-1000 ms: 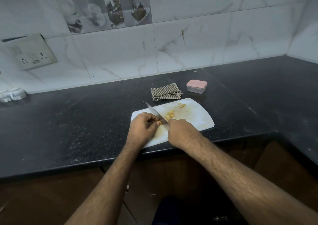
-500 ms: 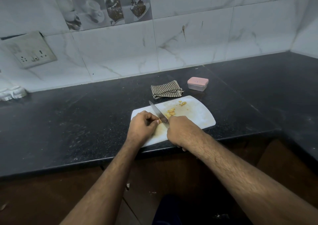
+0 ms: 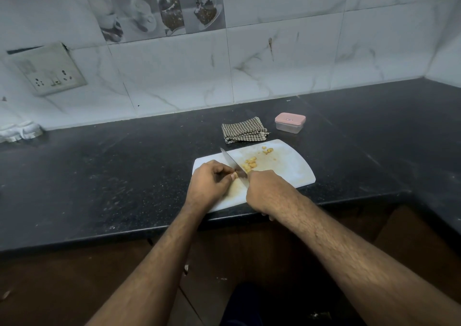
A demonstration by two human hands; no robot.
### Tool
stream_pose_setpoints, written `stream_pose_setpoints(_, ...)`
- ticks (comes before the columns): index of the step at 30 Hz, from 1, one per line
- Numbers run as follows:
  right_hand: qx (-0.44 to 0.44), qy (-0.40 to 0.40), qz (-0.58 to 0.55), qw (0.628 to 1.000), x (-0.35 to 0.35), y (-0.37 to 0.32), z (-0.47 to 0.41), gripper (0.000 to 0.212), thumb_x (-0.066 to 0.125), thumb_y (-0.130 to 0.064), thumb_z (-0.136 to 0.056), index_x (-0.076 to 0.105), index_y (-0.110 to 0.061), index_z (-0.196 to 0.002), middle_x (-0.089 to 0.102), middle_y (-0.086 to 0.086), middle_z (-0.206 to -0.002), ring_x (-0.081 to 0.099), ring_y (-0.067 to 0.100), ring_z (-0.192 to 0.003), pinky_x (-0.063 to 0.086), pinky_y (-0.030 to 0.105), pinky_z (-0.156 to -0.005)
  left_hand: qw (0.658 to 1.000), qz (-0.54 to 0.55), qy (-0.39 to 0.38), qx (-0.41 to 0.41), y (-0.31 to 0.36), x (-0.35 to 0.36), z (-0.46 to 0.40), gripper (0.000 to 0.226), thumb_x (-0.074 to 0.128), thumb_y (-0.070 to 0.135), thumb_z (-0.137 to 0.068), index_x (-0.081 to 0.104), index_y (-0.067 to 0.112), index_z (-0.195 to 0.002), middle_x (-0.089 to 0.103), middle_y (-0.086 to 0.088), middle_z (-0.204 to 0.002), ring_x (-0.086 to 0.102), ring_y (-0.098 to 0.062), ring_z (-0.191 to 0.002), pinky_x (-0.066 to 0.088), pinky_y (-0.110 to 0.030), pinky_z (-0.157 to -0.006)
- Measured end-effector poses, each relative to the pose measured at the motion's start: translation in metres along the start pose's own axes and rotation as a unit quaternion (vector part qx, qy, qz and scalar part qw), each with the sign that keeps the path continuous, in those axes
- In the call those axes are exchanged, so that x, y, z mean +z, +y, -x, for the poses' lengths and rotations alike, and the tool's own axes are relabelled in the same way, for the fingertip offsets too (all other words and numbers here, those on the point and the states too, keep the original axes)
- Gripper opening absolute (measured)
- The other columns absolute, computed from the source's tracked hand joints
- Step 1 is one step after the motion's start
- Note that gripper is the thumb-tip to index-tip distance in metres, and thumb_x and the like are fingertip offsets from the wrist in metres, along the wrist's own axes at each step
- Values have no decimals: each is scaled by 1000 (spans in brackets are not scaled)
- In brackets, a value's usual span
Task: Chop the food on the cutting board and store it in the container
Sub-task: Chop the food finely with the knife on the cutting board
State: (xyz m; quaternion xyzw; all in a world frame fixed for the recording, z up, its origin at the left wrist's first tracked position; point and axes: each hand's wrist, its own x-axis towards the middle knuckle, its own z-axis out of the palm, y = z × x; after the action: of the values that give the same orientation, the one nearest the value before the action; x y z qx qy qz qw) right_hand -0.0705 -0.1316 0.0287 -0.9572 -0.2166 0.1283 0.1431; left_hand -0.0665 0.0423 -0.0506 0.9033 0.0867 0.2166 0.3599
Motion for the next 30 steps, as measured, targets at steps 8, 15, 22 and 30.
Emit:
stream_pose_setpoints(8, 5, -10, -15, 1000, -1, 2, -1, 38, 48, -12, -99, 49, -13, -137, 46, 3, -89, 48, 14, -61, 44, 25, -51, 1000, -17, 1, -4, 4, 3, -1, 7, 79, 26, -86, 77, 32, -87, 71, 18, -92, 66, -2, -89, 58, -41, -84)
stream_pose_setpoints(15, 17, 9, -53, 998, -10, 4, -3, 29, 43, -12, -98, 53, -12, -125, 63, 10, -89, 63, 21, -47, 53, 27, -43, 999, -52, 8, -5, 7, 3, 0, 6, 78, 25, -89, 76, 26, -94, 72, 14, -93, 65, -3, -88, 58, -37, -85)
stream_pose_setpoints(22, 2, -9, -25, 1000, -3, 1, -1, 32, 45, -12, -100, 51, -11, -131, 58, 8, -89, 56, 15, -52, 49, 25, -43, 996, -91, 24, 6, 13, 1, 4, 7, 76, 26, -90, 80, 26, -97, 75, 12, -93, 66, -6, -86, 57, -34, -80)
stream_pose_setpoints(30, -7, 12, -7, 1000, -3, 2, 3, 30, 46, -13, -98, 53, -12, -127, 48, 4, -86, 49, 14, -61, 45, 26, -52, 991, -129, 33, 12, 17, 1, 5, 10, 76, 28, -91, 81, 26, -99, 76, 11, -98, 67, -9, -92, 53, -31, -81)
